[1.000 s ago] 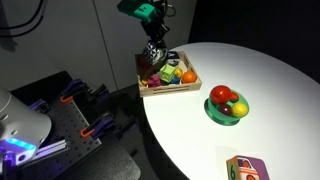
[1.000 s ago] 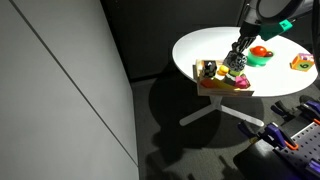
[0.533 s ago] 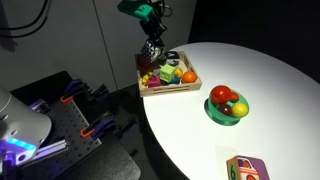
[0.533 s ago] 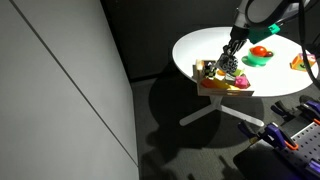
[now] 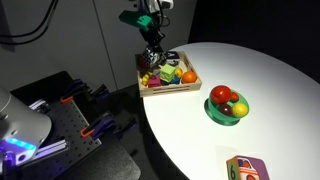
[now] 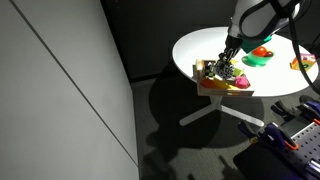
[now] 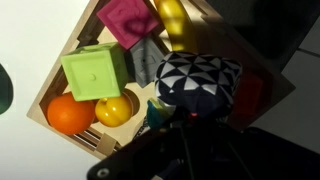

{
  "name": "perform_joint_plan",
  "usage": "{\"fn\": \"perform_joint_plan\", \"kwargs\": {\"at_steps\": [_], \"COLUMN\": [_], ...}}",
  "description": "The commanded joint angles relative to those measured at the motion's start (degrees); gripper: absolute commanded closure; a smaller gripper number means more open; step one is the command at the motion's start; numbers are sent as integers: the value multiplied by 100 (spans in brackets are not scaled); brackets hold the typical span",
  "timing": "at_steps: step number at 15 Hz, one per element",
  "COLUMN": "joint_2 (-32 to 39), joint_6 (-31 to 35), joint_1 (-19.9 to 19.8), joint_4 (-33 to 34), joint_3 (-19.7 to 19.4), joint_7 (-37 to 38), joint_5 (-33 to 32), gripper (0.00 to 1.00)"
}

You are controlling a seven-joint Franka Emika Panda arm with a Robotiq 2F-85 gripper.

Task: Move the white and black block from the table to the tray

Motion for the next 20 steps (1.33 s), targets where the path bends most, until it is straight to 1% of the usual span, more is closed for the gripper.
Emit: {"fn": "perform_joint_plan", "kwargs": {"at_steps": [1,3,4,5,6,8,13,14,17,20], "joint_2": [303,438,482,514,538,530,336,307,180,35], "joint_6": [263,319,301,284,264,230,214,215,193,31], "joint_1": [163,212,217,225,218,158,-6,-34,-151,-247], "joint_4": [208,296,343,377,408,445,453,463,472,463], "joint_3": [-205,-265,-274,-285,-280,-238,-167,-159,-115,-96], "joint_7": [377,441,421,420,406,333,194,185,123,46], "joint_5": [-312,-313,-267,-228,-189,-94,127,186,420,605], "gripper": [96,95,74,61,56,38,2,0,0,0]}}
